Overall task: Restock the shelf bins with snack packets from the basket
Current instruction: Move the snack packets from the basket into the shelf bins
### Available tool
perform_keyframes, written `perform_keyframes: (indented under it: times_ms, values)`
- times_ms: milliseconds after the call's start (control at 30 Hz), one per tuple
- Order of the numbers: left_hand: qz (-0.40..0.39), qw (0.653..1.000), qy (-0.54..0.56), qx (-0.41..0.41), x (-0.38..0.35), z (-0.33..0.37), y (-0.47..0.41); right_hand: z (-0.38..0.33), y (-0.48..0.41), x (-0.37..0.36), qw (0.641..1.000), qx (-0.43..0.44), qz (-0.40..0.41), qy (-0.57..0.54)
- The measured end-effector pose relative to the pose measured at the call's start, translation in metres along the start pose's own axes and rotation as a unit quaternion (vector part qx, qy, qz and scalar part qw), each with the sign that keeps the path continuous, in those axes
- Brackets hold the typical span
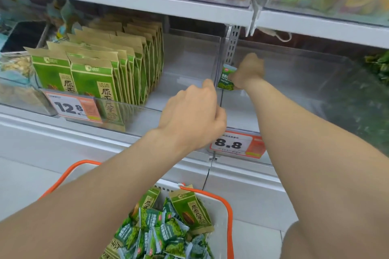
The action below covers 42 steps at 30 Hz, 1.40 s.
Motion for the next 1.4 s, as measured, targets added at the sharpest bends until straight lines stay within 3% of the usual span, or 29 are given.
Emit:
perform_keyframes:
  times_ms: [100,200,333,500,633,767,833,933,1067,1233,1400]
  values:
    - [0.007,1.000,0.005,0.008,0.000,-0.001,0.001,0.000,0.001,0.001,0.999,0.011,0.027,-0.040]
    - [0.011,1.000,0.009,0.016,-0.001,-0.001,0.002,-0.002,0.003,0.000,0.998,0.023,-0.014,-0.062]
    - [-0.011,0.999,0.026,0.020,-0.004,-0.003,0.004,-0.001,0.017,-0.013,0.989,0.045,-0.139,0.010]
    - [-0.018,0.999,0.048,0.017,-0.003,-0.006,0.006,-0.007,0.043,-0.009,0.964,0.109,-0.210,0.120]
    - [0.025,0.996,0.079,-0.022,0.003,-0.002,0.016,-0.013,0.057,0.010,0.959,0.135,-0.187,0.167]
    - [0.144,0.986,0.045,-0.074,0.035,0.004,0.039,-0.015,0.086,0.034,0.963,0.165,-0.158,0.144]
    - [0.155,0.986,0.028,-0.053,0.046,0.003,0.051,-0.017,0.106,0.050,0.966,0.193,-0.123,0.118]
    - [0.021,0.999,0.010,0.031,0.025,-0.009,0.070,-0.028,0.146,0.083,0.971,0.225,-0.039,0.064]
    - [-0.184,0.981,-0.060,0.020,-0.030,-0.014,0.101,-0.044,0.229,0.102,0.947,0.302,0.000,0.113]
    - [-0.349,0.931,-0.107,-0.019,-0.093,-0.012,0.141,-0.011,0.305,0.044,0.865,0.384,-0.169,0.275]
    - [-0.501,0.853,-0.128,-0.071,-0.157,-0.026,0.188,0.035,0.322,-0.016,0.793,0.368,-0.332,0.354]
Point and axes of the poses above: each hand's wrist, its own y-axis away from the middle knuckle, its own x-axis out of the back of the hand, z = x × y, the point moved 7 cm from there along -y, towards the middle knuckle, and after that the axes turned 6 degrees about -x, right-handed, at the moved point
